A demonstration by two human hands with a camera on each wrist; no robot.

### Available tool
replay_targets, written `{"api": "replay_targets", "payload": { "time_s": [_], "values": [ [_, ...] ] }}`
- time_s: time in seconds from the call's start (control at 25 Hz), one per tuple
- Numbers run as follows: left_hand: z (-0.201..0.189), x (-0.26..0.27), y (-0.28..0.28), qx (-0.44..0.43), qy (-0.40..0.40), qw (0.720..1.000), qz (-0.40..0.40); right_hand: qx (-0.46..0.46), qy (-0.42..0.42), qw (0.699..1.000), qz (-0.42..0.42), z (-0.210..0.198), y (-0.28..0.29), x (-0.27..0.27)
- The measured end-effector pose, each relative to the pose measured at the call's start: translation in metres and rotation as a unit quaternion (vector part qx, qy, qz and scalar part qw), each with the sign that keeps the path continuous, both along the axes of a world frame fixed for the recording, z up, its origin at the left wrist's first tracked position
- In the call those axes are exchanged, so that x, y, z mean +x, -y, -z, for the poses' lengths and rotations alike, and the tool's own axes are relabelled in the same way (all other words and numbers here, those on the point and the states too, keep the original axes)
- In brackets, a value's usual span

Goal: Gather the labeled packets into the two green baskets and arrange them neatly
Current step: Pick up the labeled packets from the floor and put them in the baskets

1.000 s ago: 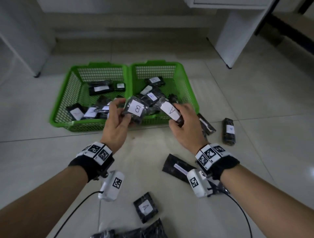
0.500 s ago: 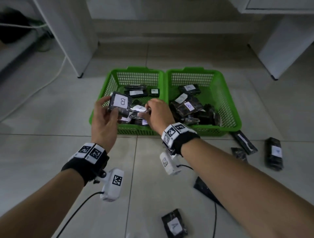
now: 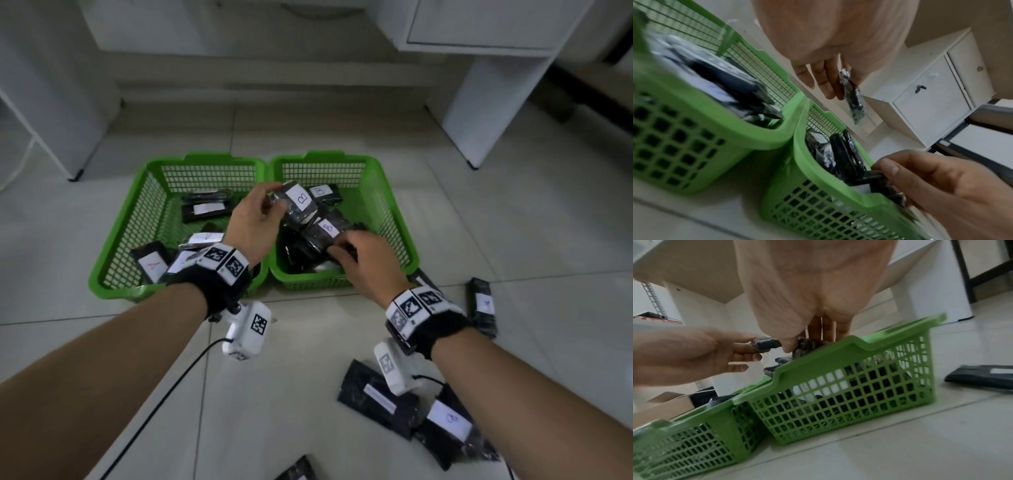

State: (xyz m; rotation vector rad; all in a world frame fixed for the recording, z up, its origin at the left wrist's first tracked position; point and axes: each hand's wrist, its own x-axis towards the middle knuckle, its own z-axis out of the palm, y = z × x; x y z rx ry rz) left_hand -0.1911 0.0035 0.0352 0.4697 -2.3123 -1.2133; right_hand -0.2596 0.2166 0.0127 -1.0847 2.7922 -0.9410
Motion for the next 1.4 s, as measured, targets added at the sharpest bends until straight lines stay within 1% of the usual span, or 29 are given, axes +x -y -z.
{"api": "replay_targets", "payload": {
  "time_s": [0.04,0.08,0.12,0.16,0.2,0.24,0.28,0.32,0.36,0.4,0.44,0.52,0.6,0.64,0.68,0.72,0.76,0.8,0.84,0.92,0.96,1.0,1.04,1.08,1.12,1.16,1.24,1.32,1.4],
  "values": [
    [0.001,-0.011,-0.002,-0.011,0.023,1.0,0.001,-0.028,0.006,0.999,0.033,0.001,-0.004,-0.004],
    [0.004,-0.023,-0.003,-0.037,0.069,0.997,-0.002,-0.056,0.003,0.996,0.076,0.002,-0.009,-0.009],
    [0.008,-0.03,-0.002,-0.086,0.14,0.986,-0.003,-0.081,-0.003,0.99,0.119,0.002,-0.012,-0.014],
    [0.014,-0.033,-0.002,-0.135,0.217,0.967,0.002,-0.092,-0.007,0.984,0.155,0.003,-0.014,-0.019],
    [0.019,-0.032,-0.003,-0.17,0.27,0.948,0.008,-0.092,-0.008,0.98,0.177,0.003,-0.016,-0.024],
    [0.023,-0.026,-0.004,-0.193,0.282,0.94,0.016,-0.084,-0.011,0.979,0.184,0.005,-0.017,-0.027],
    [0.027,-0.019,-0.005,-0.21,0.255,0.943,0.031,-0.079,-0.018,0.981,0.179,0.007,-0.018,-0.028],
    [0.031,-0.011,-0.006,-0.234,0.205,0.949,0.059,-0.075,-0.033,0.983,0.161,0.008,-0.019,-0.026],
    [0.034,-0.004,-0.008,-0.262,0.17,0.945,0.101,-0.068,-0.049,0.988,0.132,0.011,-0.019,-0.022],
    [0.037,0.002,-0.01,-0.291,0.168,0.931,0.141,-0.053,-0.058,0.992,0.1,0.016,-0.019,-0.018],
    [0.038,0.005,-0.012,-0.316,0.192,0.914,0.164,-0.028,-0.062,0.995,0.076,0.02,-0.019,-0.013],
    [0.039,0.003,-0.016,-0.335,0.259,0.89,0.168,0.034,-0.062,0.995,0.066,0.022,-0.017,-0.009],
    [0.034,0.0,-0.023,-0.331,0.286,0.884,0.165,0.053,-0.073,0.993,0.074,0.014,-0.024,-0.008],
    [0.03,0.0,-0.026,-0.337,0.272,0.887,0.162,0.033,-0.076,0.993,0.086,0.008,-0.032,-0.008],
    [0.022,0.0,-0.032,-0.354,0.234,0.891,0.162,0.001,-0.077,0.991,0.113,0.003,-0.047,-0.009],
    [0.013,0.0,-0.038,-0.379,0.177,0.894,0.164,-0.033,-0.079,0.985,0.151,0.0,-0.065,-0.01],
    [0.001,-0.003,-0.048,-0.41,0.116,0.887,0.176,-0.058,-0.076,0.975,0.199,0.0,-0.087,-0.011],
    [-0.01,-0.008,-0.06,-0.44,0.059,0.874,0.199,-0.066,-0.066,0.963,0.253,0.001,-0.111,-0.012],
    [-0.022,-0.015,-0.075,-0.454,0.014,0.86,0.233,-0.053,-0.04,0.949,0.309,0.003,-0.132,-0.012],
    [-0.036,-0.035,-0.114,-0.459,-0.042,0.827,0.323,0.004,0.057,0.914,0.401,0.011,-0.171,-0.013],
    [-0.037,-0.047,-0.138,-0.459,-0.054,0.805,0.373,0.029,0.111,0.899,0.422,0.017,-0.188,-0.013],
    [-0.033,-0.056,-0.163,-0.462,-0.051,0.779,0.42,0.053,0.156,0.89,0.425,0.025,-0.202,-0.011],
    [-0.025,-0.063,-0.185,-0.471,-0.021,0.755,0.455,0.072,0.187,0.889,0.412,0.032,-0.21,-0.009],
    [-0.012,-0.07,-0.208,-0.479,0.034,0.737,0.476,0.085,0.201,0.893,0.394,0.04,-0.22,-0.007],
    [0.003,-0.074,-0.224,-0.483,0.101,0.728,0.476,0.091,0.201,0.9,0.377,0.048,-0.226,-0.006],
    [0.019,-0.078,-0.243,-0.482,0.159,0.726,0.464,0.087,0.198,0.903,0.372,0.053,-0.237,-0.004],
    [0.047,-0.08,-0.256,-0.471,0.231,0.748,0.408,0.069,0.185,0.91,0.364,0.057,-0.248,0.001],
    [0.069,-0.083,-0.261,-0.461,0.257,0.76,0.38,0.05,0.174,0.915,0.36,0.058,-0.263,0.009],
    [0.079,-0.084,-0.259,-0.481,0.236,0.759,0.369,0.025,0.158,0.923,0.349,0.057,-0.278,0.016]
  ]
}}
